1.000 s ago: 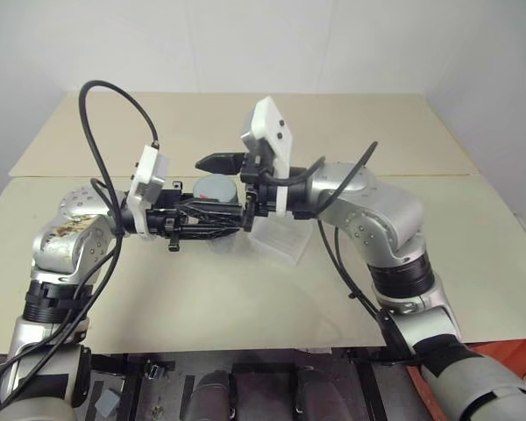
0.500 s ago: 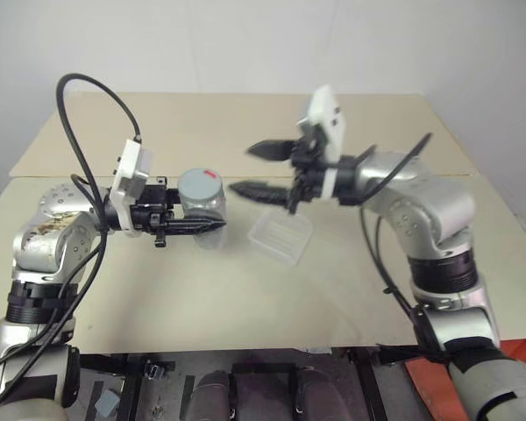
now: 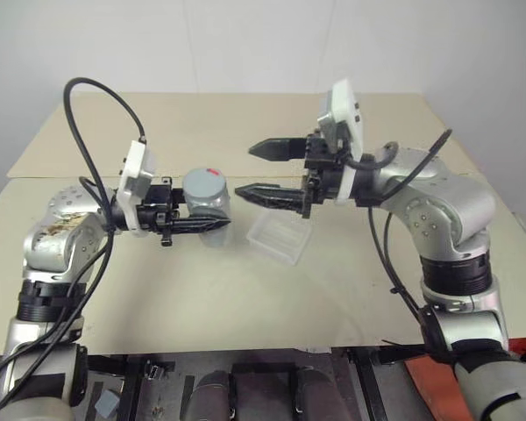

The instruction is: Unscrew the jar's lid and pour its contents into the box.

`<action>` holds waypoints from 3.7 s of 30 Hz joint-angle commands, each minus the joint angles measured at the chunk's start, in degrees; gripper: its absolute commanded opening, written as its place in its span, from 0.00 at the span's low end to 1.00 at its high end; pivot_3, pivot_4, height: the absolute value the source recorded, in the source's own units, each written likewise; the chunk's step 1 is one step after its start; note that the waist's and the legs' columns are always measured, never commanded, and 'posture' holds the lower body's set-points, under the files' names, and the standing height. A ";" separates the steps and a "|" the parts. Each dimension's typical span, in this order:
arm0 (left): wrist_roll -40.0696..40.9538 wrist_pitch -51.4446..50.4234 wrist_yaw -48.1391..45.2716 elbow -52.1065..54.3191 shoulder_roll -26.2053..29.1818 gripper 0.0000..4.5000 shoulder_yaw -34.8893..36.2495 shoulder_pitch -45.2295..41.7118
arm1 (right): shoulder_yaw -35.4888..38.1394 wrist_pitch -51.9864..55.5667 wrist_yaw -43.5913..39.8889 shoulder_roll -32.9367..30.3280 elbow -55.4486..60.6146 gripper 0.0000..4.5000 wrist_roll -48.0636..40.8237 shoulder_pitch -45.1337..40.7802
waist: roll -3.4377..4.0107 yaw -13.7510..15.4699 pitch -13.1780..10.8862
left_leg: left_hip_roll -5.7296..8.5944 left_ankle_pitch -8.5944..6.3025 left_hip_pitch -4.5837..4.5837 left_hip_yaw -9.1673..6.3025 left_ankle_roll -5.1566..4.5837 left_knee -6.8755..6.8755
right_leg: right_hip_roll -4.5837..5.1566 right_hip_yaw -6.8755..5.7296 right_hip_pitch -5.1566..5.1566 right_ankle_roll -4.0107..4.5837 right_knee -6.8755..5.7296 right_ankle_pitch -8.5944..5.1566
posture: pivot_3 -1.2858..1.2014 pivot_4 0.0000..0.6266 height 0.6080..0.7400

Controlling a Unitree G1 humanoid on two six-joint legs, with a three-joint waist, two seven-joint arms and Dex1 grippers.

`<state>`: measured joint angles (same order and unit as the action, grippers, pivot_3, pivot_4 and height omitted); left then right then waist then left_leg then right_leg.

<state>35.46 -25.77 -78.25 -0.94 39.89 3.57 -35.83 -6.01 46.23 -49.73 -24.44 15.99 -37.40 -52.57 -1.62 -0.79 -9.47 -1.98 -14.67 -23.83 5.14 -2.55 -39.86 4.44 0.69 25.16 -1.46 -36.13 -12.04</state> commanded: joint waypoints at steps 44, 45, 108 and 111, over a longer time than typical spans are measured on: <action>0.73 1.06 0.01 2.71 0.34 0.43 1.08 0.25 | 0.64 -1.37 1.68 -4.17 -1.90 0.99 3.58 0.72 | 0.00 0.04 0.00 | 0.01 0.00 -0.01 0.02 0.00 -0.01 | 0.01 -0.01 0.00 0.00 0.01 0.00 | 0.52 0.24 1.00; 0.70 1.05 0.05 2.68 0.33 0.43 1.08 0.21 | 0.65 -1.38 1.04 -4.72 -1.61 0.99 3.24 0.95 | 0.00 0.04 0.00 | 0.00 0.00 -0.01 0.02 0.00 -0.01 | 0.01 -0.01 0.00 0.00 0.02 0.00 | 0.52 0.24 1.00; -0.85 2.46 7.78 4.64 0.15 0.43 4.86 5.67 | 9.11 -3.51 20.80 -5.24 4.04 0.61 10.14 19.40 | -0.01 0.29 0.01 | 0.04 -0.02 -0.05 0.02 -0.03 0.00 | 0.06 -0.02 0.00 -0.01 0.05 0.00 | 0.52 0.24 1.00; -2.19 3.27 11.26 4.56 -0.63 0.43 5.28 6.14 | 7.04 -5.57 24.07 -7.57 2.87 0.61 16.79 26.59 | -0.01 0.03 0.01 | 0.02 -0.01 -0.05 0.00 -0.02 0.00 | 0.03 -0.01 0.01 -0.01 0.06 0.00 | 0.52 0.24 1.00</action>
<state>33.45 -23.80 -69.01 1.79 39.60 7.25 -29.53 1.26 43.27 -27.51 -31.17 17.62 -24.05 -27.30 -1.63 -0.76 -9.46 -1.95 -14.67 -23.86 5.16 -2.56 -39.85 4.47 0.72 25.17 -1.47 -36.08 -12.04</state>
